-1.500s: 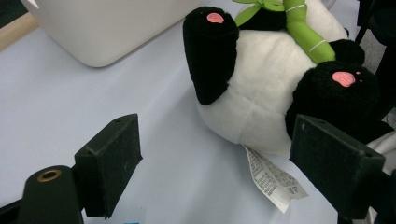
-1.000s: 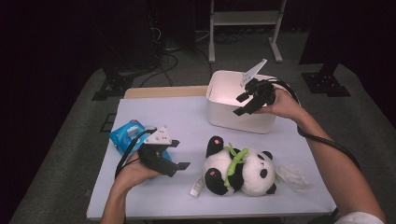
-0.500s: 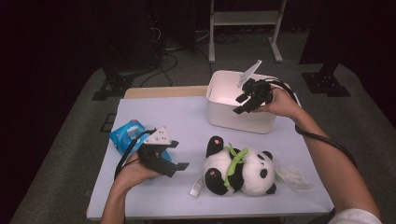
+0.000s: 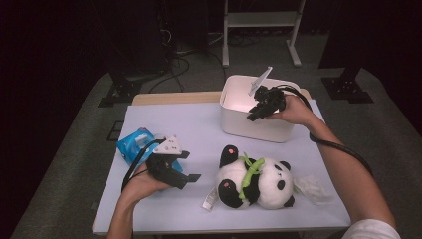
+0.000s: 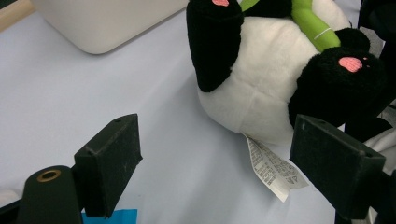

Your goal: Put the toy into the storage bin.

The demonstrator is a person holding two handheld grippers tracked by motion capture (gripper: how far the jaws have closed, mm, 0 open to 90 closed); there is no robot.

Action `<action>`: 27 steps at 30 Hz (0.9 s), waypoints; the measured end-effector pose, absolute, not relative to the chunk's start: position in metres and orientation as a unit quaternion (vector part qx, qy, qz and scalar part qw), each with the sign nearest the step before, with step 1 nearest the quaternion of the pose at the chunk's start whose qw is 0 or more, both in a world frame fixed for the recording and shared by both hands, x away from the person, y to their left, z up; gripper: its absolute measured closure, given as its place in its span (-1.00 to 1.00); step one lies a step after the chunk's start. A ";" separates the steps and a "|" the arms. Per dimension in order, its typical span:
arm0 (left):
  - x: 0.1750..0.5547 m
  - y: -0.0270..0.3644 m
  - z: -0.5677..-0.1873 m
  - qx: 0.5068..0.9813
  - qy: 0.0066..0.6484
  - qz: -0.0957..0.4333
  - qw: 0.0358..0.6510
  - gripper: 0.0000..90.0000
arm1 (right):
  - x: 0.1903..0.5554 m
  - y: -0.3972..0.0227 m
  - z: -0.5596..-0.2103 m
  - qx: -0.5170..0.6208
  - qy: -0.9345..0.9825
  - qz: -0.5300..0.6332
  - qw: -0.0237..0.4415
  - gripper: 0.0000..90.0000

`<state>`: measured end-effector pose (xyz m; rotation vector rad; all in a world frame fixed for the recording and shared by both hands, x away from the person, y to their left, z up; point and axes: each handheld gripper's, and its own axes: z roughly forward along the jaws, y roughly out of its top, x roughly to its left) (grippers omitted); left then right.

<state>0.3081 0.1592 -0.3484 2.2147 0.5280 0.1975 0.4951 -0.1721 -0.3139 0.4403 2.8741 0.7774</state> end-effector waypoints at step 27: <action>0.310 0.164 -0.351 0.881 0.224 0.079 0.410 -0.75 | 0.464 -0.149 -0.319 0.068 0.969 0.236 0.036 0.93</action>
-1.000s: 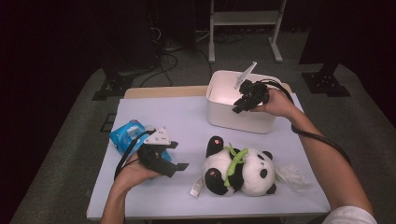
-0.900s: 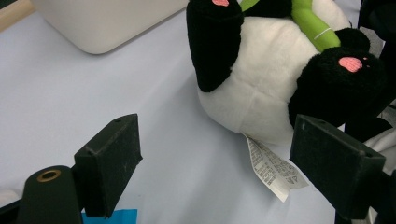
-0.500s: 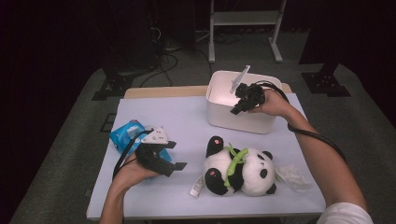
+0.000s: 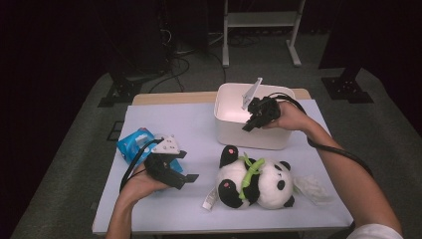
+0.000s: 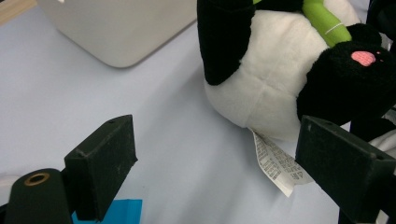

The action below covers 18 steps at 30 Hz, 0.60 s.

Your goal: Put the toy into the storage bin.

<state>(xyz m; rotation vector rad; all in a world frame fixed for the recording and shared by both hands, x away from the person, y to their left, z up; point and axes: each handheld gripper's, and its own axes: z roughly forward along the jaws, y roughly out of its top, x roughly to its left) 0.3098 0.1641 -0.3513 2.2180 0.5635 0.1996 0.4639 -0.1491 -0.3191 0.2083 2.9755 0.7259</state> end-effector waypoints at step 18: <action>0.308 0.162 -0.350 0.884 0.217 0.076 0.407 -0.77 | 0.431 -0.127 -0.320 0.012 0.969 0.247 0.022 0.91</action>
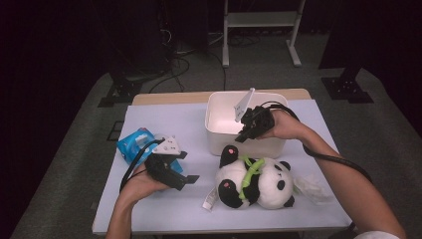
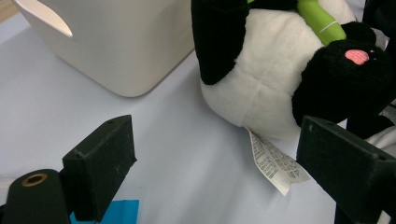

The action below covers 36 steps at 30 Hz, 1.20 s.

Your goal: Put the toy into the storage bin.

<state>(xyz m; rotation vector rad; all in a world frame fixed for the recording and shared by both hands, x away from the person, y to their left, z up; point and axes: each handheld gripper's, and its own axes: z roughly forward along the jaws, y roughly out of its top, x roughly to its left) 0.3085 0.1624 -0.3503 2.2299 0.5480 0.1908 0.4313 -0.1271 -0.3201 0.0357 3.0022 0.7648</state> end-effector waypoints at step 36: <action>0.310 0.160 -0.352 0.883 0.219 0.072 0.409 -0.78 | 0.416 -0.144 -0.304 0.019 0.955 0.295 -0.007 0.72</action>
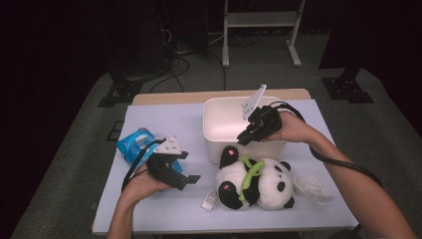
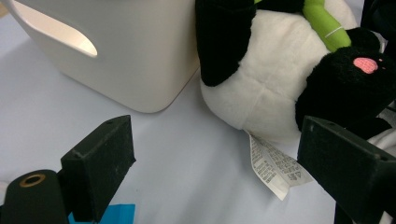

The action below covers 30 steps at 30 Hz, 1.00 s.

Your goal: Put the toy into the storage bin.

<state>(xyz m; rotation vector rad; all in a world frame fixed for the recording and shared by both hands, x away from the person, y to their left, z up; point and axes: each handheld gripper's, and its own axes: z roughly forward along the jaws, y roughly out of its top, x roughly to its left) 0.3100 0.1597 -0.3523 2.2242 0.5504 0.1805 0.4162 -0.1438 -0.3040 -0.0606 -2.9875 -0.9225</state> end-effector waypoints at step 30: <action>0.310 0.159 -0.353 0.885 0.216 0.071 0.407 -0.78 | 0.406 -0.167 -0.289 -0.043 -0.949 -0.310 -0.014 0.57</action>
